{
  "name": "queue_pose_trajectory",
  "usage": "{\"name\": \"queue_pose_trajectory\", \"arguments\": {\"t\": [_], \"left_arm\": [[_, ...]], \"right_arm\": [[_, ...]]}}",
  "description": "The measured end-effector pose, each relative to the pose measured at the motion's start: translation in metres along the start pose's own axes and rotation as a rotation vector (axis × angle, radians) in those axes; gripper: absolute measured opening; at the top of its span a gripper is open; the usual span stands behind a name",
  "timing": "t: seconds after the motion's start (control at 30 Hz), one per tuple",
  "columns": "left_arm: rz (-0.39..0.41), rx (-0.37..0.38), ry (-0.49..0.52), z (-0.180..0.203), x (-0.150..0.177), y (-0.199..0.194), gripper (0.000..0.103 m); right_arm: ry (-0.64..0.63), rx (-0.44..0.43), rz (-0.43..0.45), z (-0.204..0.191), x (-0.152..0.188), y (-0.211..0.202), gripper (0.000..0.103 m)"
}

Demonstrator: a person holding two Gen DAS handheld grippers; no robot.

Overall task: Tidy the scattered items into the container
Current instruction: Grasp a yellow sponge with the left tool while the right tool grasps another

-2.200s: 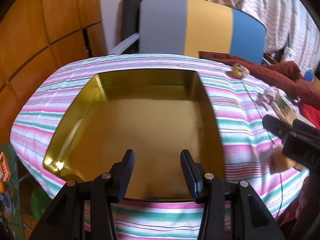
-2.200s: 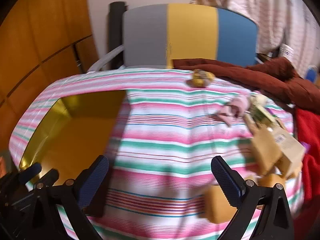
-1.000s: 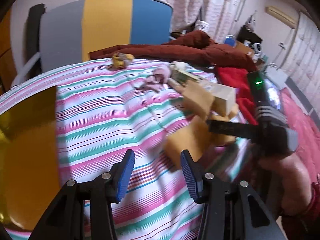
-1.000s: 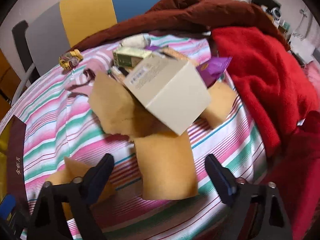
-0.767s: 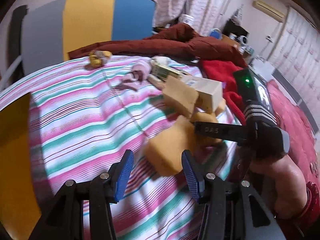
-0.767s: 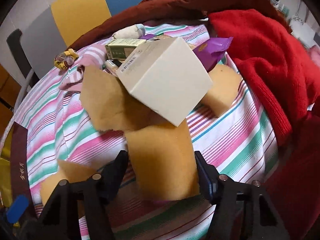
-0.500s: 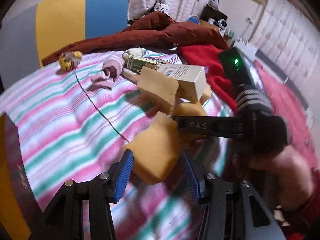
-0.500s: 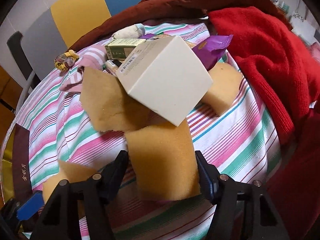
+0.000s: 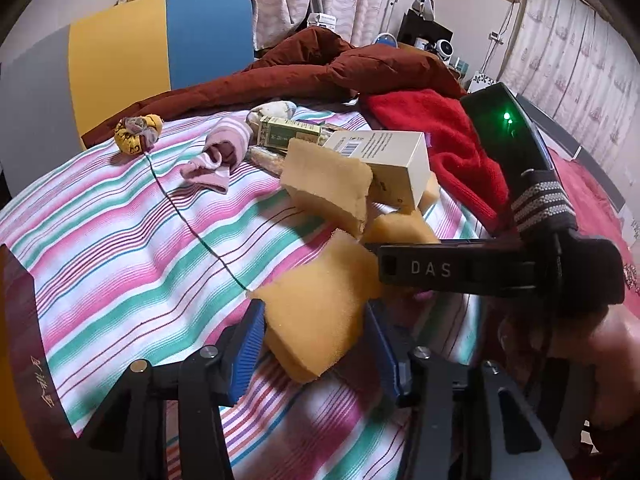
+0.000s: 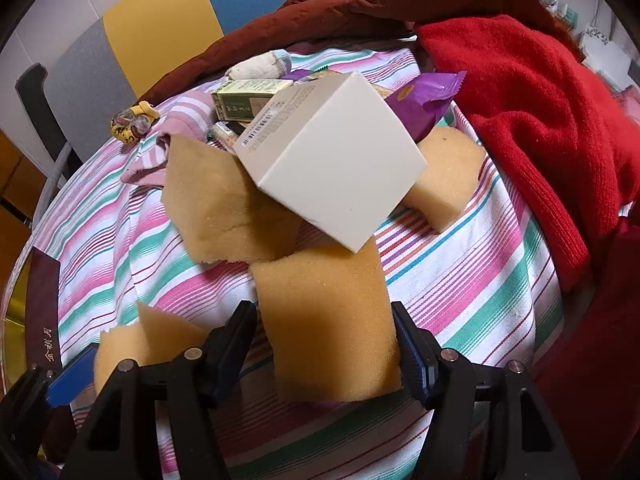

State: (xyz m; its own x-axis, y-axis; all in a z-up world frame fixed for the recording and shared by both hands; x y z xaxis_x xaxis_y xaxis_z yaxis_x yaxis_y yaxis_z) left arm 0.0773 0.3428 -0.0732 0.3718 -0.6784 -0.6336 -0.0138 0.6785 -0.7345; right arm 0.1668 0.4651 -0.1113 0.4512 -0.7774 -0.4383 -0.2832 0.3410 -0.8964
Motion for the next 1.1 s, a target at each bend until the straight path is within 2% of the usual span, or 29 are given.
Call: {"name": "queue_pose_trajectory", "arguments": {"t": [0.13, 0.23, 0.3, 0.37, 0.47, 0.57, 0.6, 0.63, 0.67, 0.7, 0.93, 0.97, 1.0, 1.1], "left_arm": [[0.022, 0.008, -0.014, -0.001, 0.005, -0.004, 0.041], [0.044, -0.002, -0.018, 0.000, 0.009, -0.010, 0.035], [0.063, -0.020, -0.021, -0.001, 0.011, -0.015, 0.018], [0.066, -0.026, -0.041, -0.005, 0.012, -0.019, 0.013], [0.071, -0.016, -0.088, -0.013, 0.018, -0.023, 0.011], [0.085, -0.019, -0.068, -0.009, 0.020, -0.027, 0.012], [0.087, -0.025, -0.075, -0.009, 0.019, -0.027, 0.020], [0.079, 0.004, -0.090, -0.008, 0.019, -0.025, 0.028], [0.060, 0.040, -0.103, -0.007, 0.018, -0.022, 0.046], [0.047, 0.053, -0.109, -0.007, 0.018, -0.019, 0.056], [-0.011, -0.050, 0.047, 0.007, 0.009, 0.003, 0.056], [-0.012, -0.048, 0.057, 0.008, 0.009, 0.005, 0.054], [-0.005, -0.038, 0.063, 0.009, 0.009, 0.007, 0.048], [0.033, -0.025, 0.031, 0.005, 0.008, 0.005, 0.041]], "right_arm": [[-0.003, -0.018, 0.007, -0.001, 0.001, -0.001, 0.068], [-0.004, -0.041, 0.007, -0.003, 0.002, -0.003, 0.063], [-0.011, -0.061, 0.007, -0.006, 0.003, -0.005, 0.059], [-0.020, -0.072, 0.008, -0.009, 0.005, -0.007, 0.058], [-0.023, -0.099, 0.011, -0.013, 0.007, -0.010, 0.057], [-0.024, -0.106, 0.011, -0.016, 0.009, -0.013, 0.057], [-0.022, -0.101, 0.013, -0.015, 0.010, -0.014, 0.057], [-0.014, -0.096, 0.013, -0.014, 0.009, -0.015, 0.057], [-0.006, -0.096, 0.009, -0.013, 0.009, -0.015, 0.057], [0.002, -0.098, 0.003, -0.011, 0.009, -0.015, 0.057], [0.023, -0.101, 0.023, -0.007, 0.001, -0.029, 0.058], [0.021, -0.098, 0.024, -0.007, -0.001, -0.029, 0.058], [0.025, -0.099, 0.022, -0.006, -0.001, -0.029, 0.058], [0.034, -0.106, 0.002, -0.005, 0.000, -0.025, 0.058]]}}
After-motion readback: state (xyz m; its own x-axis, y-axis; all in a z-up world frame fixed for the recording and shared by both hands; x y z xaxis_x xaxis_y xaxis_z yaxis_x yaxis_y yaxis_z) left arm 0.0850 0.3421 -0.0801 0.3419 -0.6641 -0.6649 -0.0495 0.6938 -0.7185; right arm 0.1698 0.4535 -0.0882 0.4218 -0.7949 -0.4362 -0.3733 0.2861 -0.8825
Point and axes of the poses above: each gripper's, at about its wrist camera, not at the fingertips, and y roughly the way its jaws point, z to its right, x to its underside, the point moved 5 cm from there along y, roughly the way its jaws point, and after that the axes turned 5 degrees about x, right-handed, at the moved point
